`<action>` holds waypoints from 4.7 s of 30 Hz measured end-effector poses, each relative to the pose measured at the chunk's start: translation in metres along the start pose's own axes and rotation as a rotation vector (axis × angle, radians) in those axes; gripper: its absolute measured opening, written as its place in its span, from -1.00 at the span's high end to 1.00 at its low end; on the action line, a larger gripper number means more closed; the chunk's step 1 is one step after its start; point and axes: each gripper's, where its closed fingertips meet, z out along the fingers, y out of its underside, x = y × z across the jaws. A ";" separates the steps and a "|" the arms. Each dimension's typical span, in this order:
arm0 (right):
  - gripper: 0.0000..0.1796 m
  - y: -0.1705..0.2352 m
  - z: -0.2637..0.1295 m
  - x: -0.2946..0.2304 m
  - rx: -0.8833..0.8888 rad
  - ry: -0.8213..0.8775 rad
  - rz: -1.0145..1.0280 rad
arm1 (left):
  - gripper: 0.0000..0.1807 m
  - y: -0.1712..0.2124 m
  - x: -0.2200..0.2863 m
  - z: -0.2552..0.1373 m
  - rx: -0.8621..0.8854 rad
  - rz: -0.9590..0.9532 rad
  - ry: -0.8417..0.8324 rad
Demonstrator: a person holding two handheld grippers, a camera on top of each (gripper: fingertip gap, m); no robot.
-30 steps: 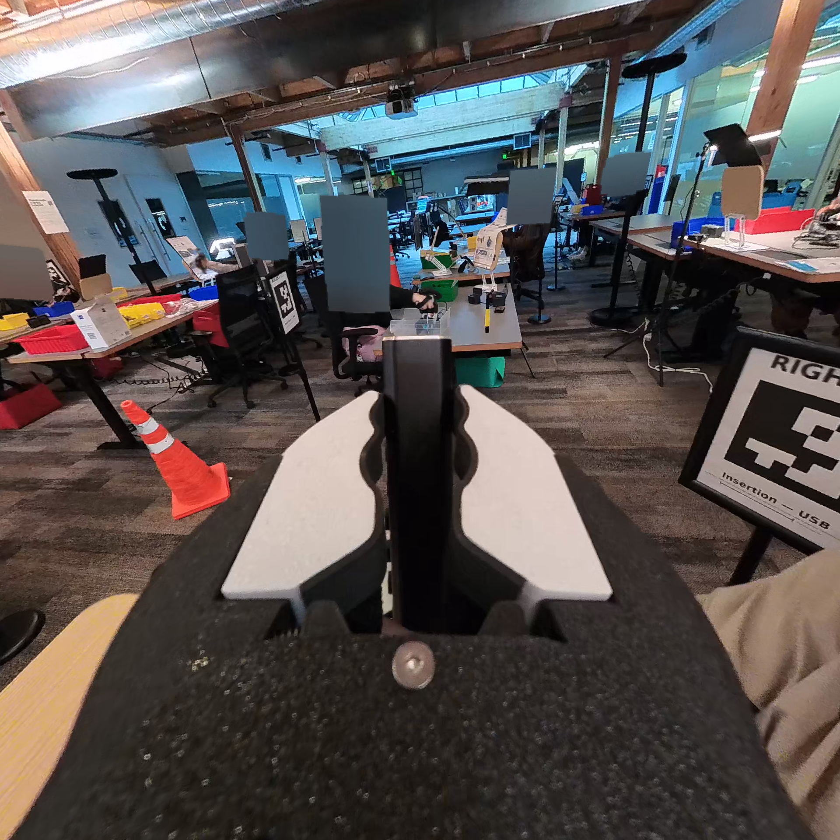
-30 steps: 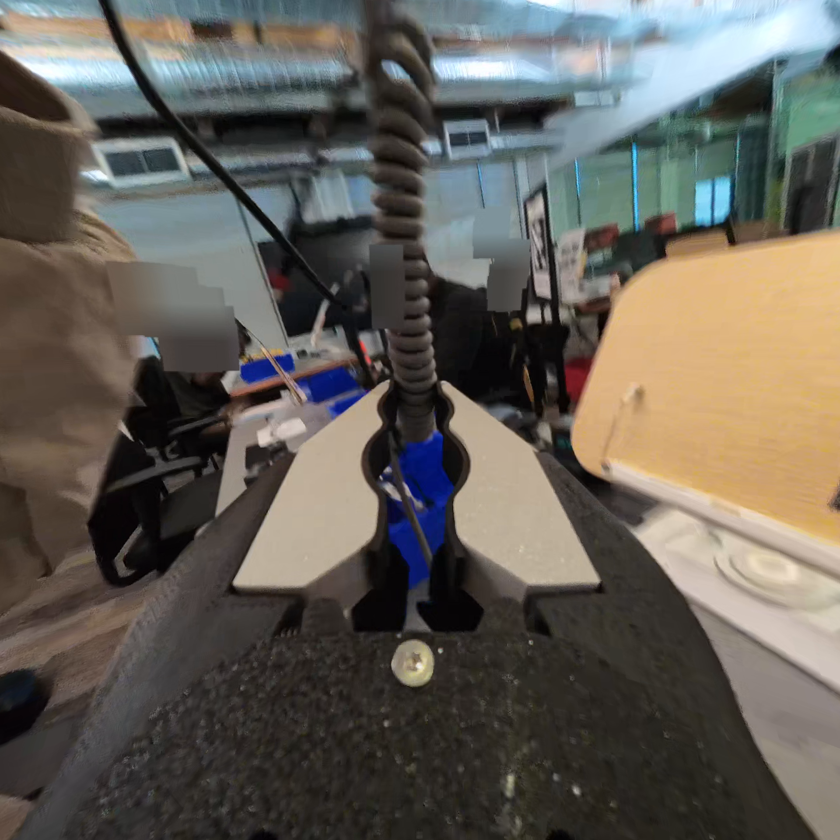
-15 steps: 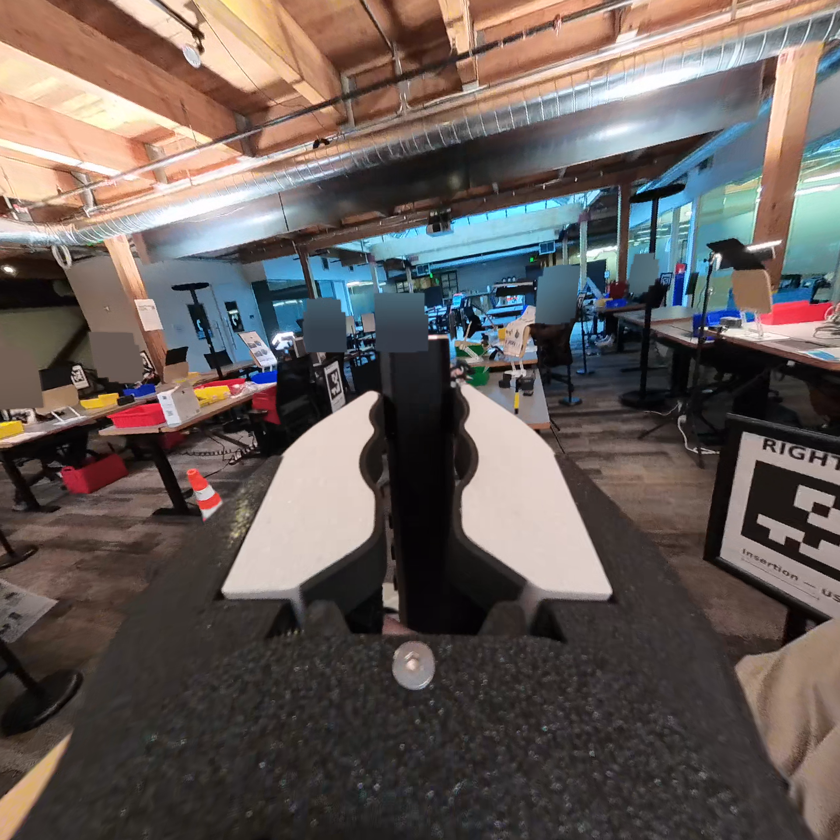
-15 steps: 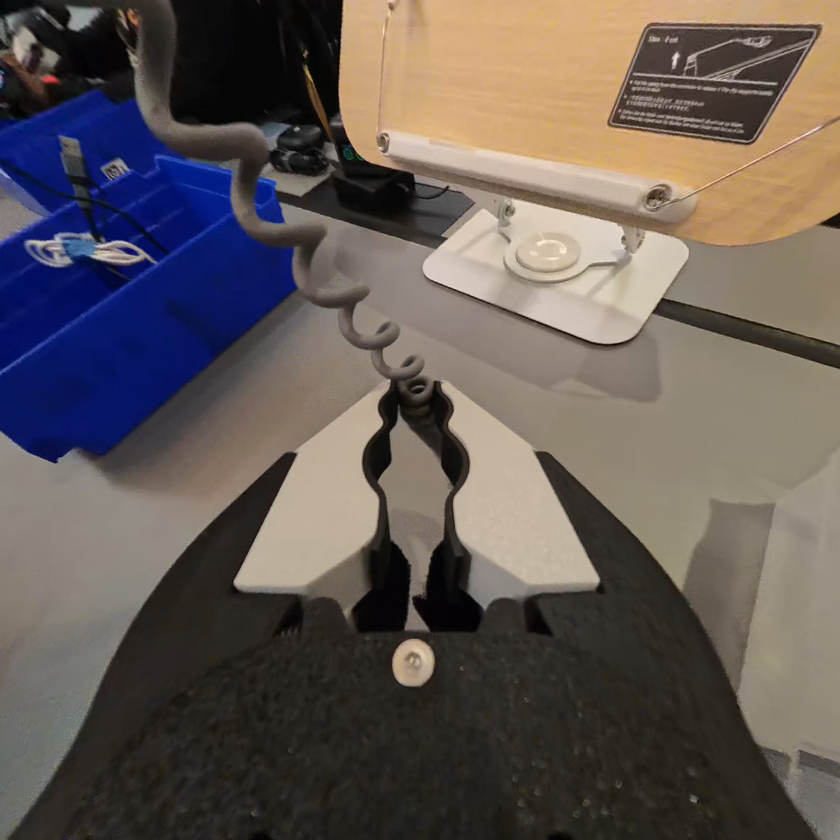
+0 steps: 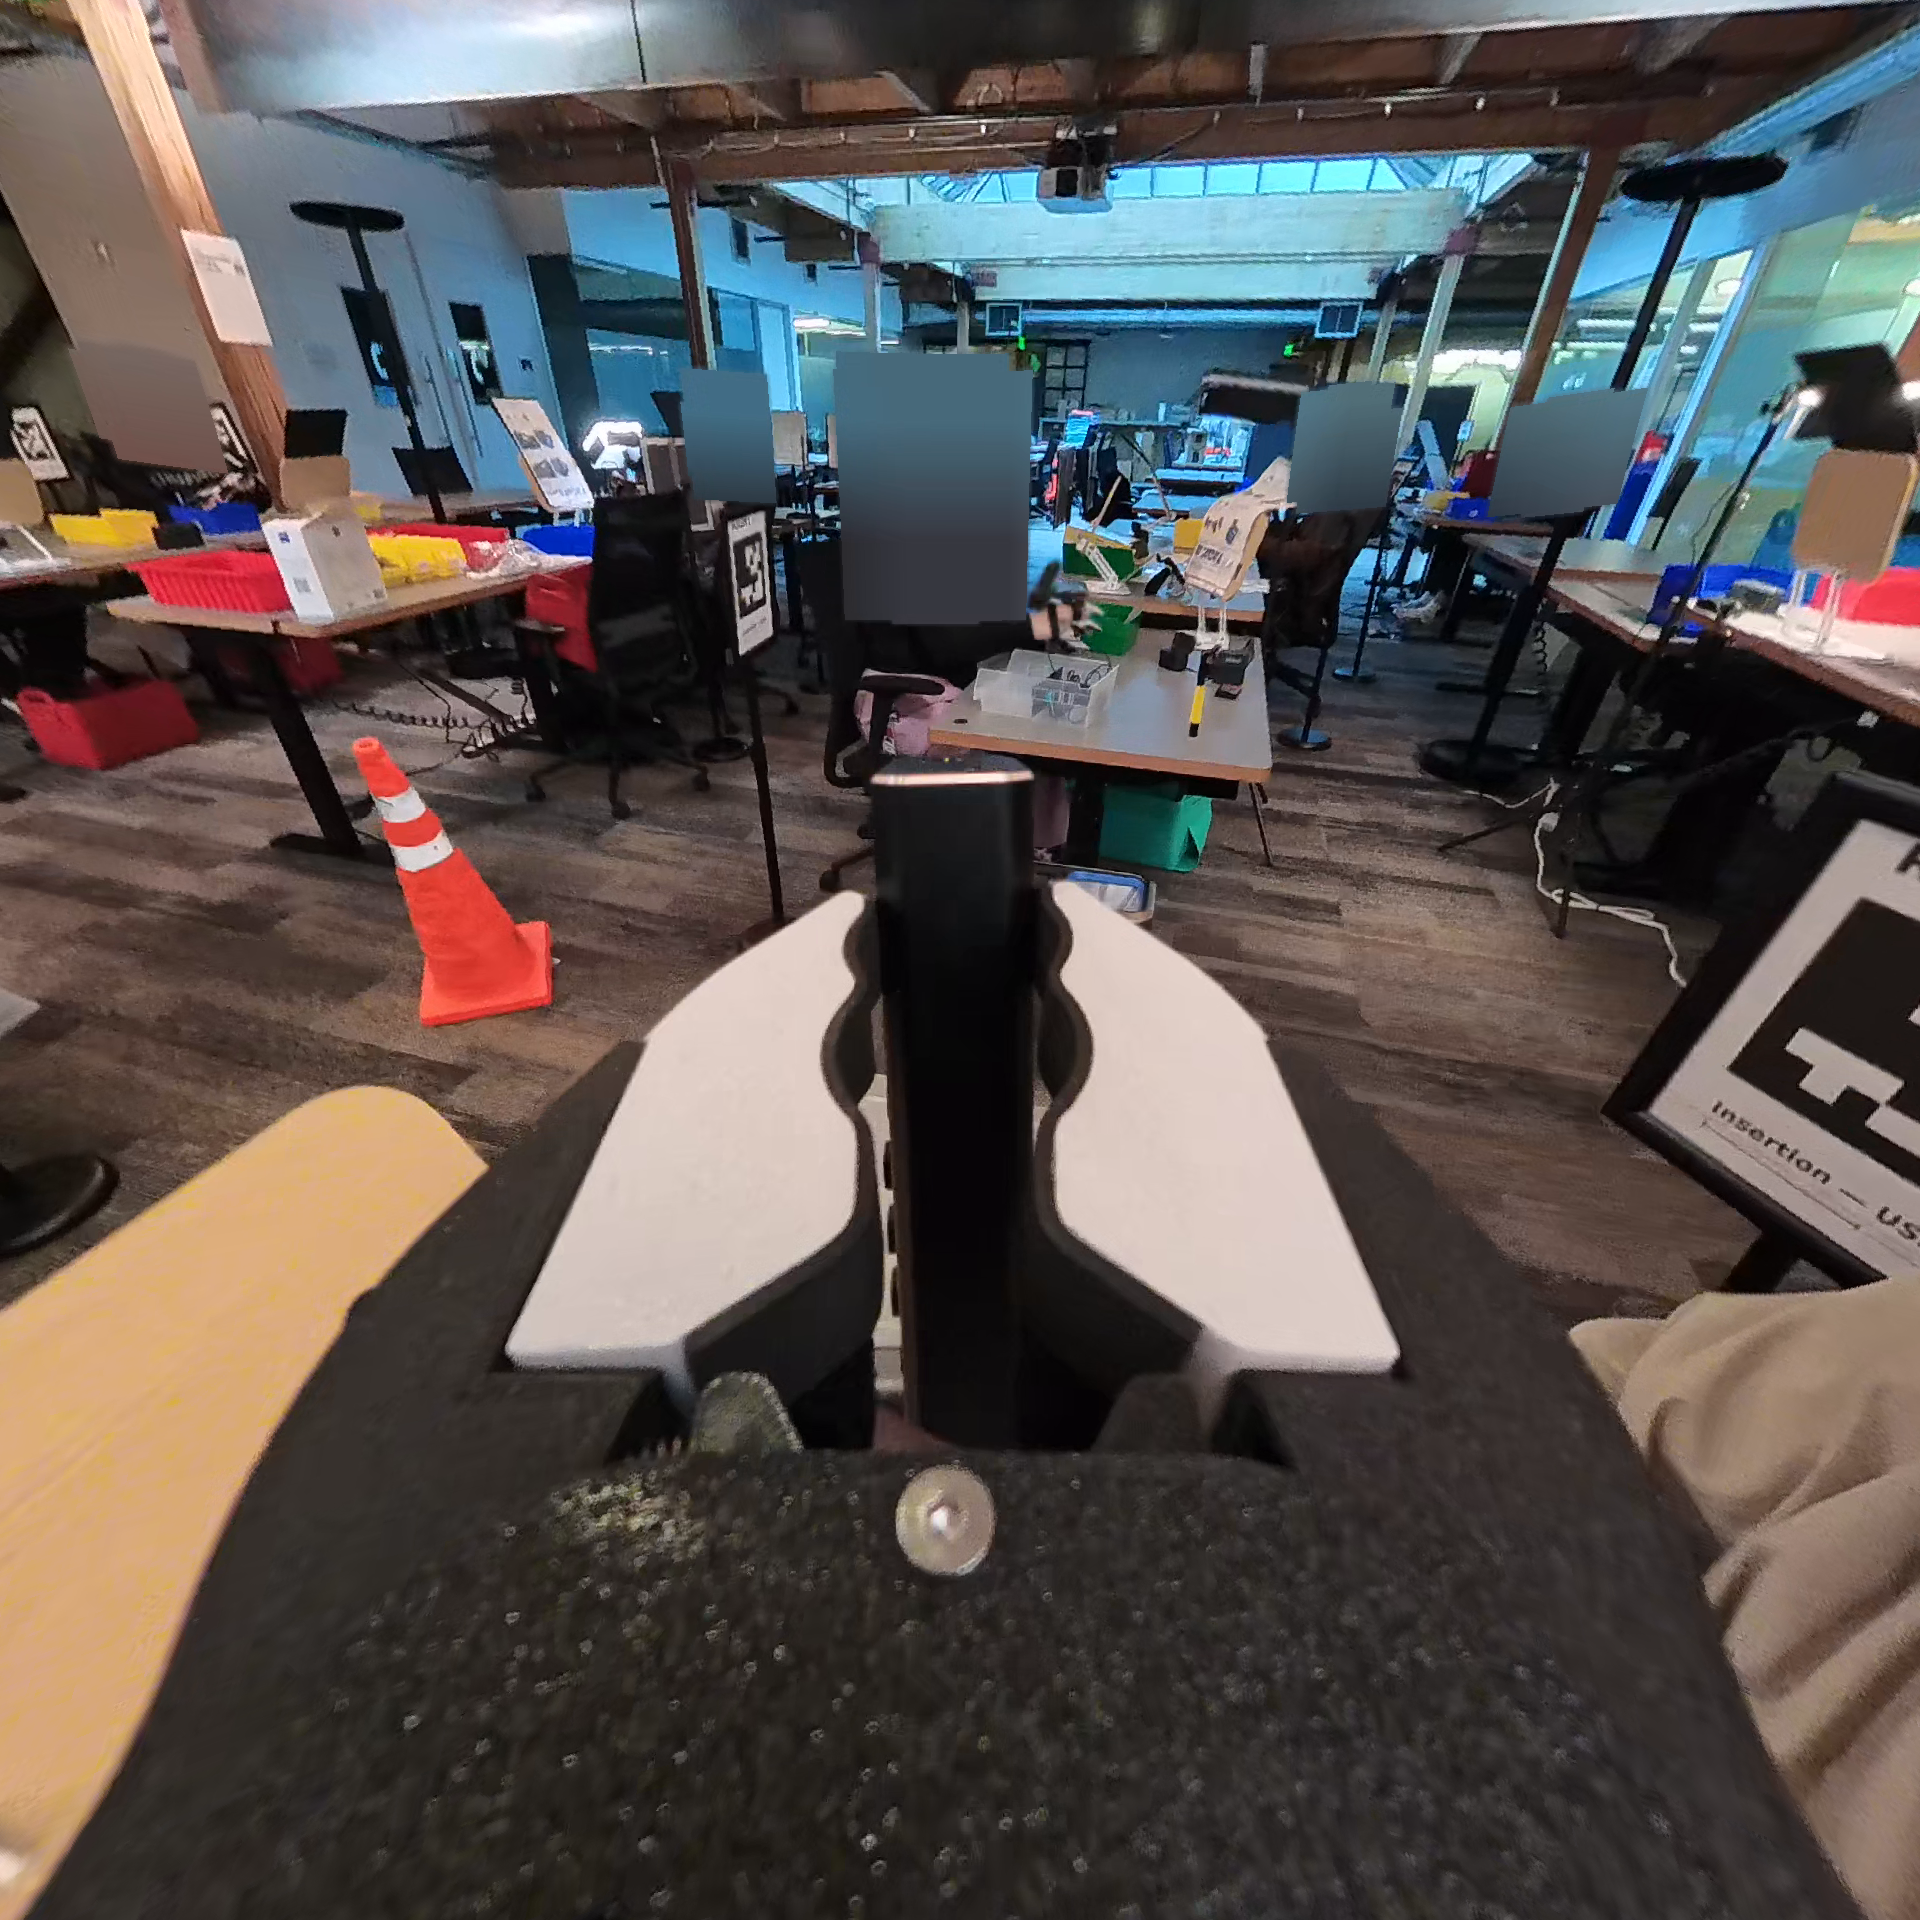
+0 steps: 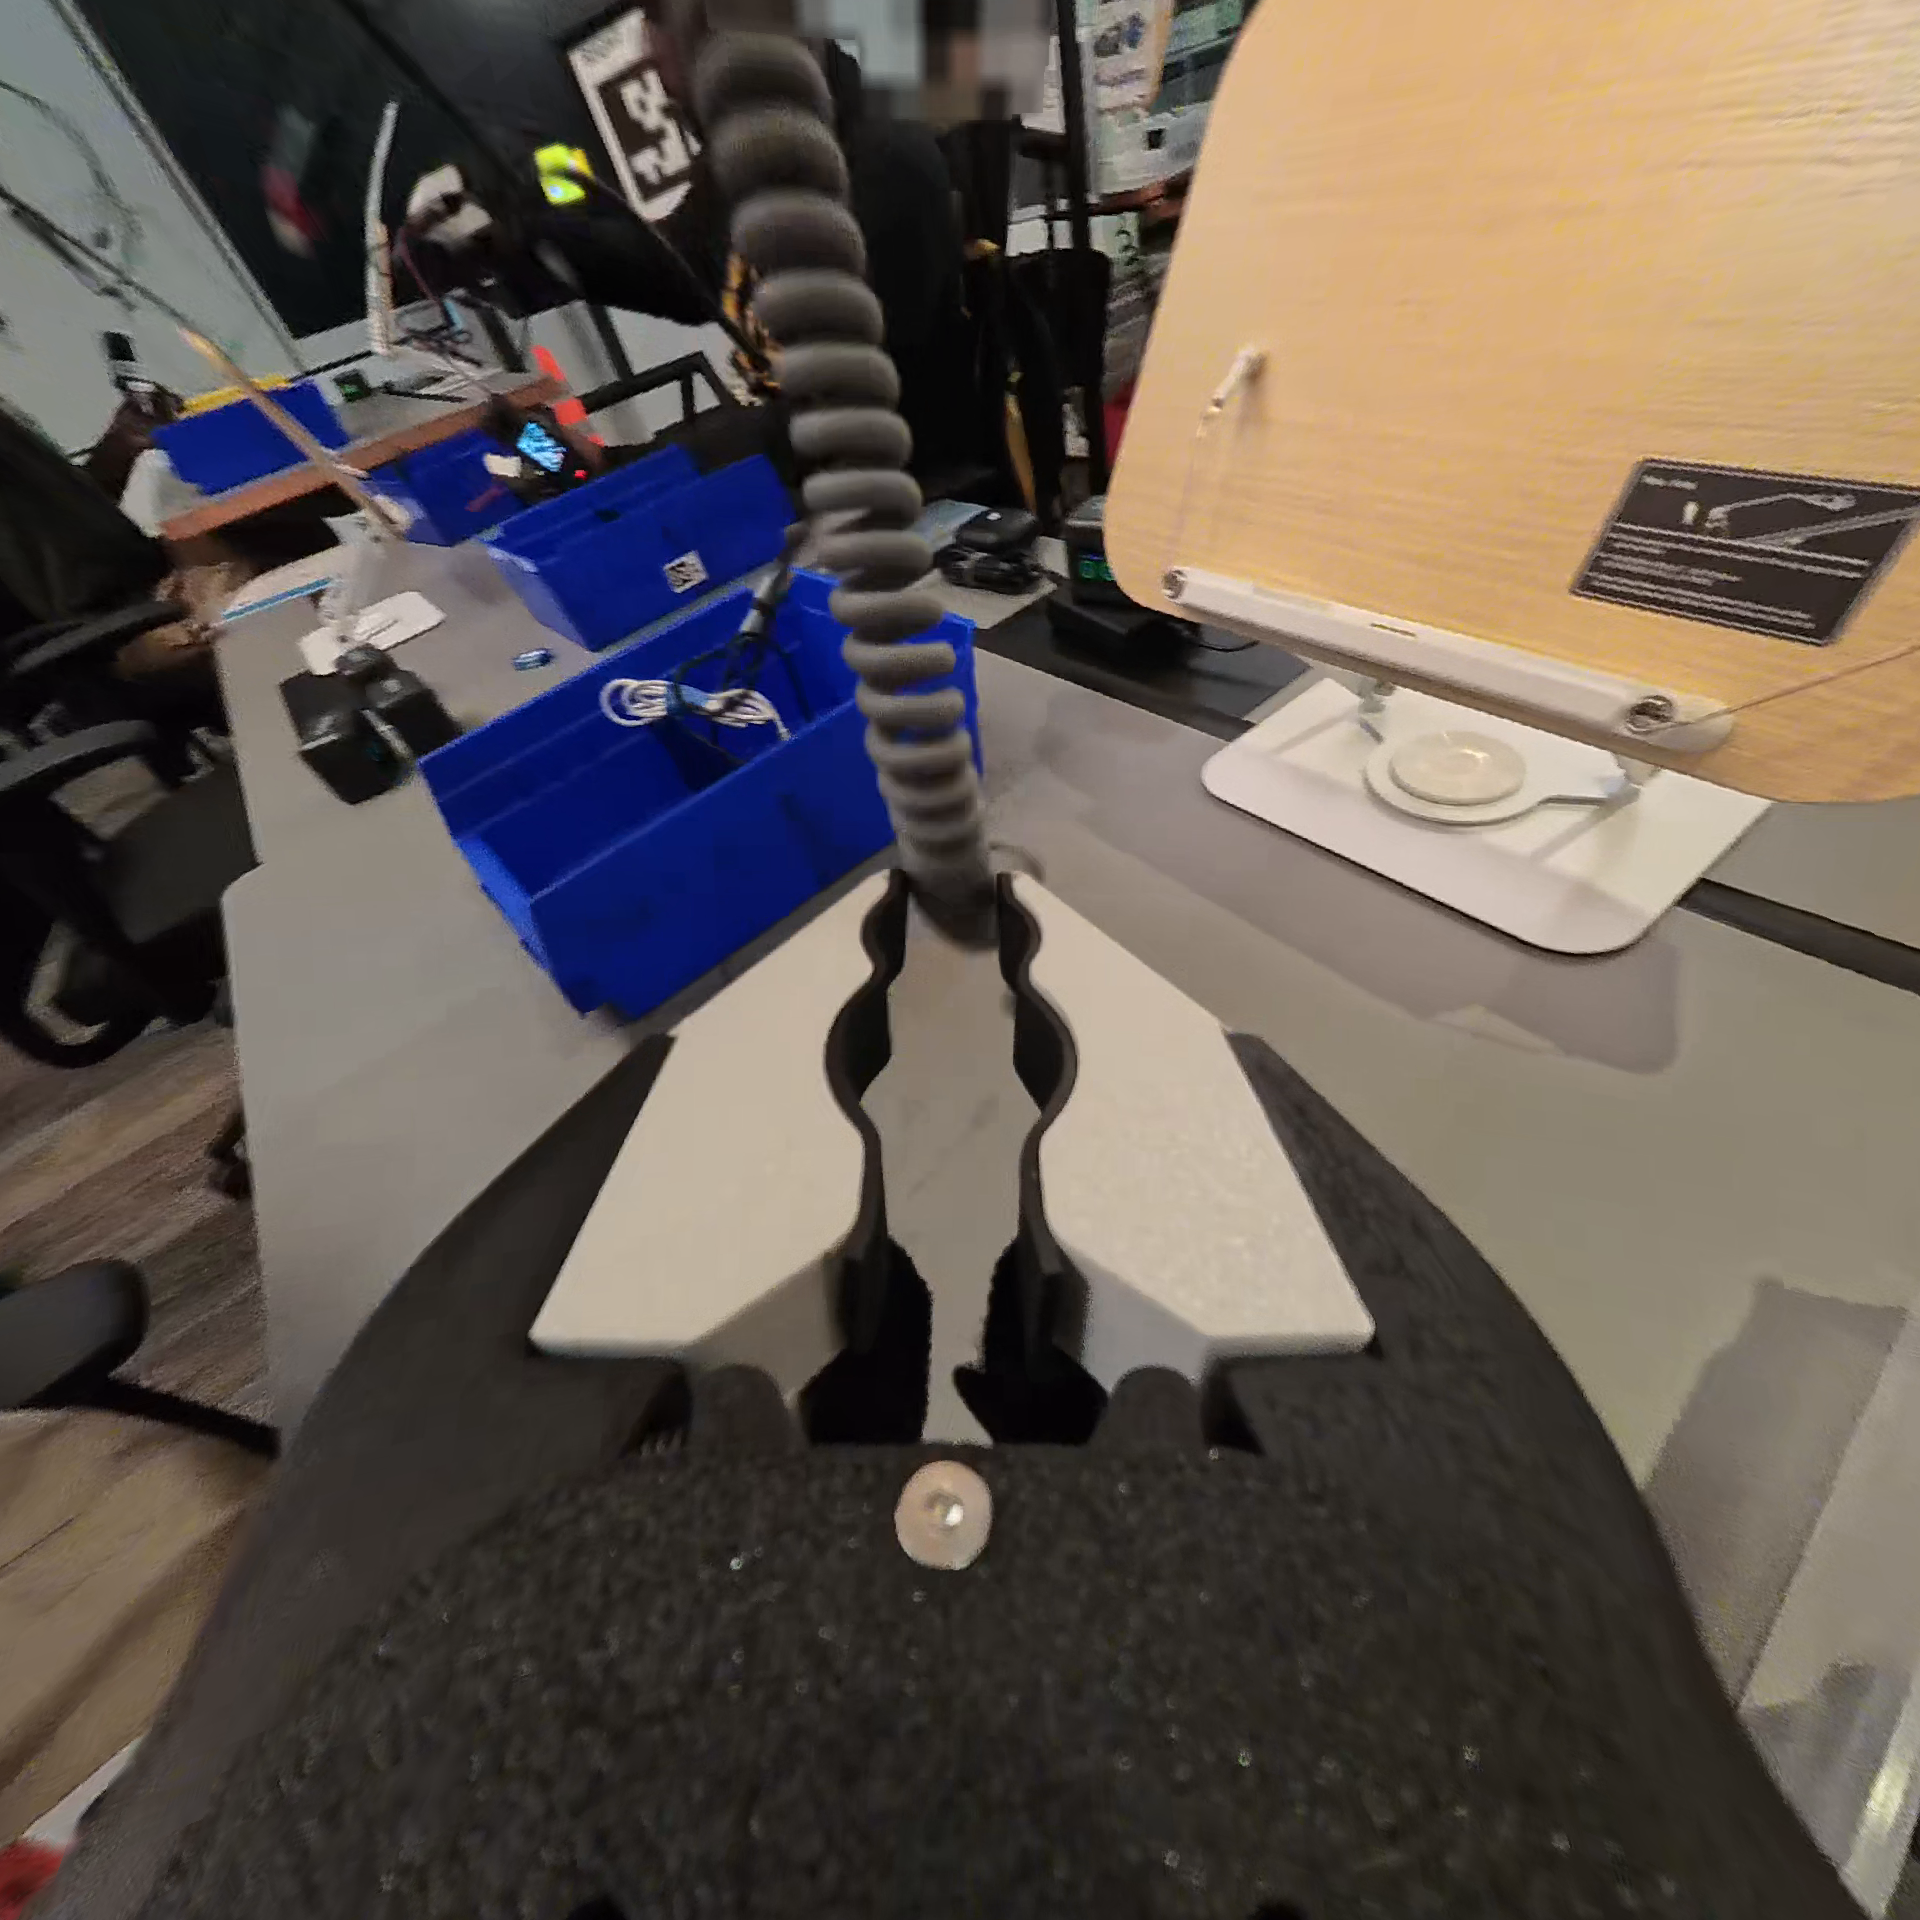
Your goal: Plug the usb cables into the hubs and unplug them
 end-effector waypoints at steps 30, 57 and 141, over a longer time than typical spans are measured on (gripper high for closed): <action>0.32 -0.065 -0.072 0.037 0.252 0.103 0.008 | 0.43 0.154 -0.022 0.031 0.008 -0.166 -0.179; 0.31 0.009 -0.002 -0.001 -0.038 0.038 -0.256 | 0.98 0.248 -0.032 -0.081 0.205 -0.520 0.053; 0.70 0.001 -0.003 -0.057 0.297 -0.683 0.438 | 0.69 0.355 0.023 -0.013 -0.080 -0.428 0.224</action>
